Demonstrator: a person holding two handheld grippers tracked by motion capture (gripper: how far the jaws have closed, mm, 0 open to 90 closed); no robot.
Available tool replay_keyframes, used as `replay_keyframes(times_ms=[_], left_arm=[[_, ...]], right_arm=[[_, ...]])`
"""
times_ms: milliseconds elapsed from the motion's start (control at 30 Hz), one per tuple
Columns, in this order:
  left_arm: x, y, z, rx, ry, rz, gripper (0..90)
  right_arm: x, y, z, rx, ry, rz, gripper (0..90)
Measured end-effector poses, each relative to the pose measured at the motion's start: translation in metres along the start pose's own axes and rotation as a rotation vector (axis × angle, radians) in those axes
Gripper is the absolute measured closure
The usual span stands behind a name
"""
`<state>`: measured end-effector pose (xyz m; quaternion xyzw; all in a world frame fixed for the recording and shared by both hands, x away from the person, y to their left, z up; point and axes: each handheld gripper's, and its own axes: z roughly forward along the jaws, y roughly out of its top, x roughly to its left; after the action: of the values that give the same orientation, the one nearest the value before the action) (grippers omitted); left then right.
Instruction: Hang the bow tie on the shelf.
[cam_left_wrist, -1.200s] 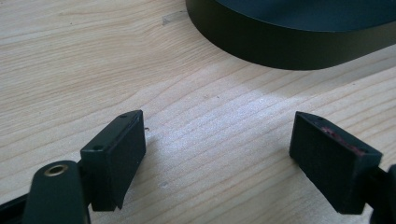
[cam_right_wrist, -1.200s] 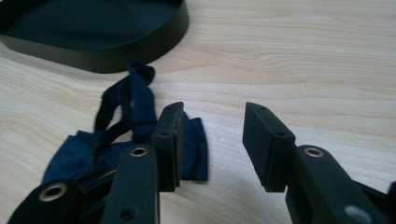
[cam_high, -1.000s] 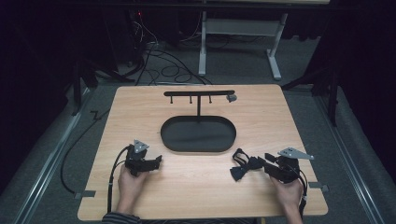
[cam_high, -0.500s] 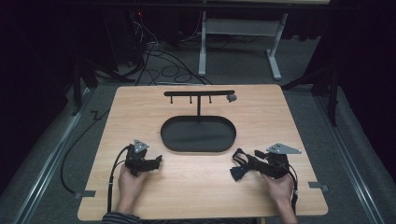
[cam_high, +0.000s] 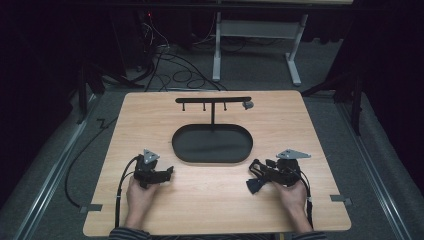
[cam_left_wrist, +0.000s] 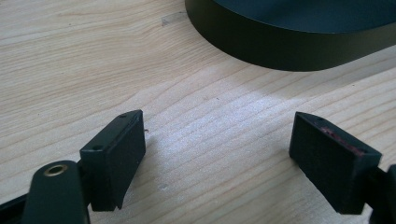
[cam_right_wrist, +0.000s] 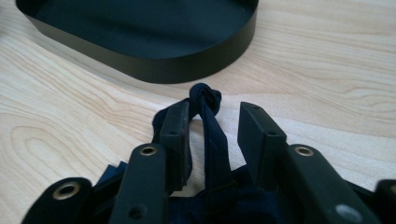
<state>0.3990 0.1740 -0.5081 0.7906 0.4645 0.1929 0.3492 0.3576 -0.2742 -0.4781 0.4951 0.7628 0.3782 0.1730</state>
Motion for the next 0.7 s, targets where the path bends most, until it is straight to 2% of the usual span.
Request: replay_keyframes(times_ms=[133,200,333,700], left_arm=[[0.000,0.000,0.000,0.000,0.000,0.000,18.9],[0.000,0.000,0.000,0.000,0.000,0.000,18.9],[0.000,0.000,0.000,0.000,0.000,0.000,18.9],[0.000,0.000,0.000,0.002,0.001,0.002,18.7]], right_arm=[[-0.002,0.000,0.004,0.024,0.002,0.005,73.6],[-0.003,-0.001,0.006,0.032,0.001,0.002,81.3],[-0.002,0.000,0.006,0.031,-0.001,-0.008,89.3],[-0.001,0.001,-0.009,-0.031,-0.010,-0.023,90.0]])
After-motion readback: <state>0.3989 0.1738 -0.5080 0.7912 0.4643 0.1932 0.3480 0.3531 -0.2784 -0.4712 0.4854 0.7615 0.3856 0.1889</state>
